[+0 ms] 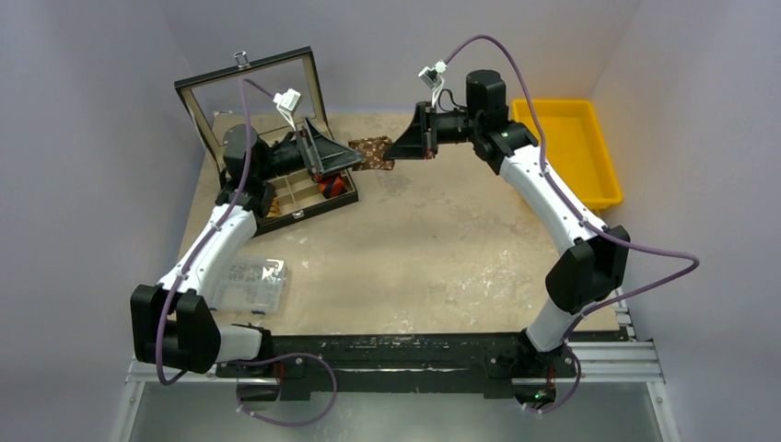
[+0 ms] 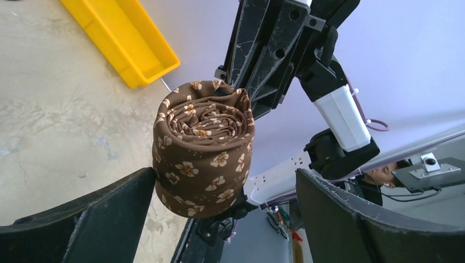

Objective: Roll the ties
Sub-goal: Pick up the tie at the center of the board, then place the tie in the storage box.

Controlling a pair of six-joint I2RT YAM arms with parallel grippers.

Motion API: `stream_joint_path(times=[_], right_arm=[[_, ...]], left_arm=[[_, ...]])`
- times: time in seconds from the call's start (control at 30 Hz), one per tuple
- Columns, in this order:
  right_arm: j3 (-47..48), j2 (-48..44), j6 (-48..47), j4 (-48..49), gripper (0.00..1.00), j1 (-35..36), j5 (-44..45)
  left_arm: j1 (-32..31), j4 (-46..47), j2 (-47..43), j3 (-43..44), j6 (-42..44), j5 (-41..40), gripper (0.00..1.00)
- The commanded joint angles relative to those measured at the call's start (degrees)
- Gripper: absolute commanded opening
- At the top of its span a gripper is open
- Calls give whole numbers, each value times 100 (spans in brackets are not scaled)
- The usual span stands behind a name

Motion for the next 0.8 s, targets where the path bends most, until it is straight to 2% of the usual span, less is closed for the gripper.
stream_joint_path(times=[0.0, 0.23, 0.5, 0.77], right_arm=[[-9, -361, 267, 451, 0, 43, -166], [-206, -442, 662, 835, 0, 156, -233], [-214, -381, 730, 861, 0, 250, -225], [-176, -312, 761, 887, 0, 284, -192]], left_arm=[[-214, 506, -71, -80, -306, -108, 100], [-311, 368, -61, -79, -313, -414, 99], [-373, 807, 7, -47, -523, -396, 81], [-487, 833, 29, -45, -591, -348, 78]])
